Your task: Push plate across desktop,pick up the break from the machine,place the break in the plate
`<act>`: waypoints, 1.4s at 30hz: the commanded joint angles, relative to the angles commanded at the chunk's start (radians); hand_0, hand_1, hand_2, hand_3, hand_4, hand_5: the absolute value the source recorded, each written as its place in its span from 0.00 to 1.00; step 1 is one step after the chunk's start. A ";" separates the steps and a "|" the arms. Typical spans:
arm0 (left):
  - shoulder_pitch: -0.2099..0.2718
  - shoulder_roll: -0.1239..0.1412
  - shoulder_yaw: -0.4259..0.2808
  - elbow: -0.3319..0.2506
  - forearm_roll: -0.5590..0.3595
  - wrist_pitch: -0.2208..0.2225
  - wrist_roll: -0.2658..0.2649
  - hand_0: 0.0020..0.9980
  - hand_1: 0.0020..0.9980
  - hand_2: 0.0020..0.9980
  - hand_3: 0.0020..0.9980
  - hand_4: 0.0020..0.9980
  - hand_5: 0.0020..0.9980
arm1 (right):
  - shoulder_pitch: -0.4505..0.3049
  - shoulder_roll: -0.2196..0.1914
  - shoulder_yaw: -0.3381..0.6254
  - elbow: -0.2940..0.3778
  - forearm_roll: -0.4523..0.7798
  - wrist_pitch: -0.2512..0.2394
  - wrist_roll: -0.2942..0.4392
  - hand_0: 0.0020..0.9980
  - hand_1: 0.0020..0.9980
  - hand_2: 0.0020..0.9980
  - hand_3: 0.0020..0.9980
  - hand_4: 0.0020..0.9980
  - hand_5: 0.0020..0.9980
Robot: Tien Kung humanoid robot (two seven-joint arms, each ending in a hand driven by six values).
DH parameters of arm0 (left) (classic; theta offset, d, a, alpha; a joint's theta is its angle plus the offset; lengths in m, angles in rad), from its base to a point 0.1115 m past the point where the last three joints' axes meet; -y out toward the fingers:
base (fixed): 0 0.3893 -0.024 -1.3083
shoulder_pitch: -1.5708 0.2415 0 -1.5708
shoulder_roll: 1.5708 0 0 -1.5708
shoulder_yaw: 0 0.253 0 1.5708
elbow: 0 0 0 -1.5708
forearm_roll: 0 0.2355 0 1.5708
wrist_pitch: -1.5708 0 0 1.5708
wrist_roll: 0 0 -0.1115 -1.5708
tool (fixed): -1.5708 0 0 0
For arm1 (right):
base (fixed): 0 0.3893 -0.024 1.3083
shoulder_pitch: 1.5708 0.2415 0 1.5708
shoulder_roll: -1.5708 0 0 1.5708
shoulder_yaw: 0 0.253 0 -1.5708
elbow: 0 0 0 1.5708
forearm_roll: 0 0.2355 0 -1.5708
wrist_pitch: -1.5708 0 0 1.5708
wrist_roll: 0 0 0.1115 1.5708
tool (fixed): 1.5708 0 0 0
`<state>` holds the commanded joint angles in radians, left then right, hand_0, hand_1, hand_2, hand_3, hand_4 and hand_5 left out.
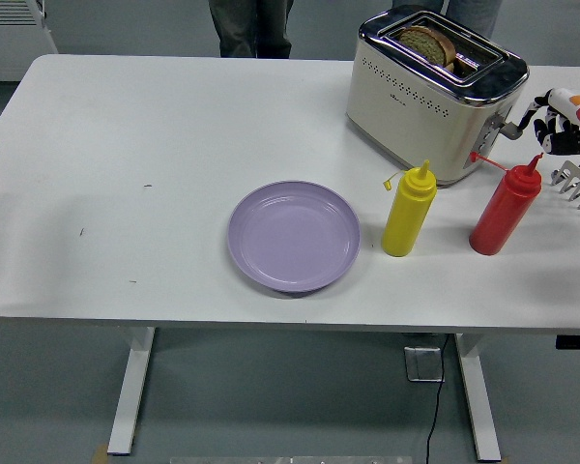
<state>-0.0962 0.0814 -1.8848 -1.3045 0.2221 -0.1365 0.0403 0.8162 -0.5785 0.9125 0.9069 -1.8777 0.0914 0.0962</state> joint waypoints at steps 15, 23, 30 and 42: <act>-0.001 -0.001 0.000 0.002 0.001 0.000 0.000 0.83 0.82 0.87 0.83 0.66 1.00 | 0.000 -0.058 0.164 0.118 0.029 0.007 -0.092 0.31 0.26 0.35 0.81 0.31 0.00; -0.002 -0.001 -0.001 0.002 0.001 0.001 0.000 0.83 0.83 0.87 0.83 0.66 1.00 | -0.003 -0.060 0.201 0.123 0.233 -0.013 -0.106 0.63 0.68 0.82 1.00 0.54 0.22; -0.003 0.000 -0.004 0.001 0.001 0.001 0.000 0.83 0.82 0.87 0.83 0.66 1.00 | -0.005 -0.061 0.217 0.123 0.320 -0.042 -0.082 0.73 0.76 0.92 1.00 0.61 0.30; -0.004 0.000 -0.007 0.002 0.002 0.002 0.000 0.83 0.83 0.87 0.83 0.66 1.00 | 0.005 -0.062 0.214 0.165 0.424 -0.082 -0.059 0.83 0.84 0.99 1.00 0.66 0.36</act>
<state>-0.1004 0.0811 -1.8923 -1.3029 0.2239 -0.1348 0.0403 0.8214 -0.6408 1.1262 1.0717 -1.4534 0.0097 0.0373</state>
